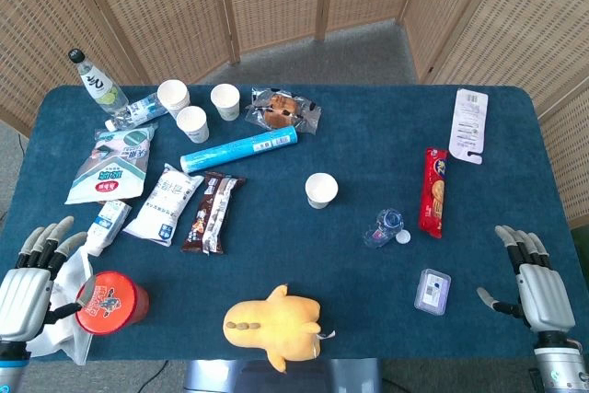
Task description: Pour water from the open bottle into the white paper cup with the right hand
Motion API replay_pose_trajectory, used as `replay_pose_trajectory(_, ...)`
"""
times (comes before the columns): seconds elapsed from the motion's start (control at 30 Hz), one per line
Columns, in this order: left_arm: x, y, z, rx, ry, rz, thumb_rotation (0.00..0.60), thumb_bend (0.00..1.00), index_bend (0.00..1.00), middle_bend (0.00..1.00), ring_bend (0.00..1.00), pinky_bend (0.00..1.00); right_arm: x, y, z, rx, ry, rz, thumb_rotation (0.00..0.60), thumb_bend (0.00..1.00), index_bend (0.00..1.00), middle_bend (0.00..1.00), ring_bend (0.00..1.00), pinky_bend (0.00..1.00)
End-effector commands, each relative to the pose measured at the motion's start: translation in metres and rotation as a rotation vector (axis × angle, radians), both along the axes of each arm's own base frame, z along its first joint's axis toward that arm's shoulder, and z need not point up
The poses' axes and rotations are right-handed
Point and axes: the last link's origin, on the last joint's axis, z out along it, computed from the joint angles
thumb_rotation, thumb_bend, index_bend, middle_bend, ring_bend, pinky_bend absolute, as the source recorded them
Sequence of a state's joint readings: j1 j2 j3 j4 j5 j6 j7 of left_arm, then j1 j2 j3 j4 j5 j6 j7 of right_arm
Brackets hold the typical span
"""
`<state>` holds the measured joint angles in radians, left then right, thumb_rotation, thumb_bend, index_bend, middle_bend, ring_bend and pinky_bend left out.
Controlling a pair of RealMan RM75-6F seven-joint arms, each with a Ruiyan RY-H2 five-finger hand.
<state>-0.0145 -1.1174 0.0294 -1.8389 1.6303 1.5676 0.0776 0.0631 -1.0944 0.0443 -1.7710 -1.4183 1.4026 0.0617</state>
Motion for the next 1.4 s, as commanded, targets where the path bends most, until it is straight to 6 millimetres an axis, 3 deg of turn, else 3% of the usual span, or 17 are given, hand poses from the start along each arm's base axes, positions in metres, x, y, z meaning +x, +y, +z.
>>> replay_pose_trajectory(0.03,-0.001,0.000,-0.001,-0.007,0.002,0.005,0.350,0.46,0.16,0.06,0.00,0.00,0.000,-0.001,-0.001,0.002,-0.003,0.001,0.600,0.24,0.00,0.00,0.00,0.00)
replay_pose_trajectory(0.4,0.002,0.000,0.006,0.011,0.006,-0.010,0.351,0.47,0.16,0.06,0.00,0.00,0.005,-0.012,-0.007,0.046,-0.174,0.040,0.600,0.24,0.00,0.00,0.00,0.00)
replay_pose_trajectory(0.9,0.015,0.010,0.010,-0.022,-0.041,-0.049,0.351,0.46,0.16,0.05,0.00,0.00,0.005,-0.076,-0.028,0.097,-0.810,0.074,0.600,0.23,0.00,0.00,0.00,0.00)
replay_pose_trajectory(1.13,0.027,0.016,0.017,-0.013,-0.031,-0.082,0.349,0.47,0.16,0.05,0.00,0.00,-0.002,-0.096,-0.048,0.130,-0.892,0.059,0.600,0.23,0.00,0.00,0.00,0.00)
replay_pose_trajectory(1.4,0.029,0.016,0.018,-0.016,-0.035,-0.083,0.351,0.47,0.16,0.05,0.00,0.00,-0.005,-0.103,-0.067,0.169,-0.924,0.044,0.600,0.23,0.00,0.00,0.00,0.00)
